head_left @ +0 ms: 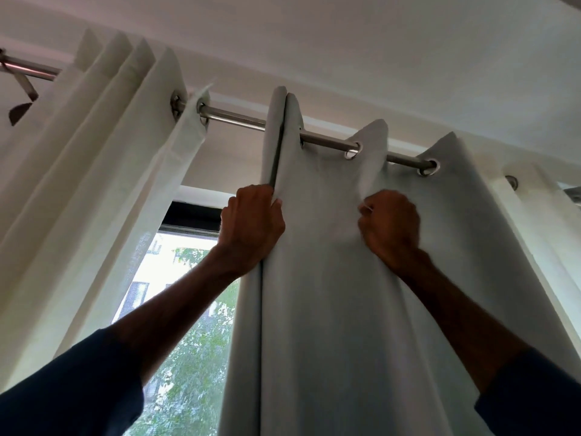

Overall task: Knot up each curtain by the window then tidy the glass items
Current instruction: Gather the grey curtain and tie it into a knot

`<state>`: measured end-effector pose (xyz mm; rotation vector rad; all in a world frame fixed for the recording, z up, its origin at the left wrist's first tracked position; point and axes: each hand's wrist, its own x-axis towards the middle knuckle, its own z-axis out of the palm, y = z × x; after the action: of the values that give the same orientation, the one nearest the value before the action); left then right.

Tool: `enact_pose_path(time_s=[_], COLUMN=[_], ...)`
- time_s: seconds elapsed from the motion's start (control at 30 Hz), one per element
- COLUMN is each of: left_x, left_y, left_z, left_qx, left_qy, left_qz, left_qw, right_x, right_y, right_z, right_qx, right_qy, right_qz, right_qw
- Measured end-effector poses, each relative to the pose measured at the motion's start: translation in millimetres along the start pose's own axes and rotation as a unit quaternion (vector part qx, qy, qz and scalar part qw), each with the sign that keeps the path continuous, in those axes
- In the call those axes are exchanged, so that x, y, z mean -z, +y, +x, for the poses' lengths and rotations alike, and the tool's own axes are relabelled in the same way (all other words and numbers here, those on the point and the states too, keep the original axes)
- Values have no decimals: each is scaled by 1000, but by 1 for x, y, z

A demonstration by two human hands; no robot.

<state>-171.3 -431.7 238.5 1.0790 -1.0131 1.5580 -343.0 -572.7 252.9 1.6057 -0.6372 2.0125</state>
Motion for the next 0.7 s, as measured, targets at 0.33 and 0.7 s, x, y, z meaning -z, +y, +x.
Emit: enact_pose_path(time_s=[0.33,0.7], left_x=[-1,-4], left_y=[-40,-1], left_z=[28,-12], left_qx=[-36,-83], left_qy=[-106,-13], left_qz=[1,104], left_qw=[994,991], right_x=[-27,-17], right_y=[-126,-74], right_z=[-3,-45], right_qx=[99,47], right_qy=[-2,1], right_qz=[193,181], right_qw=[976,982])
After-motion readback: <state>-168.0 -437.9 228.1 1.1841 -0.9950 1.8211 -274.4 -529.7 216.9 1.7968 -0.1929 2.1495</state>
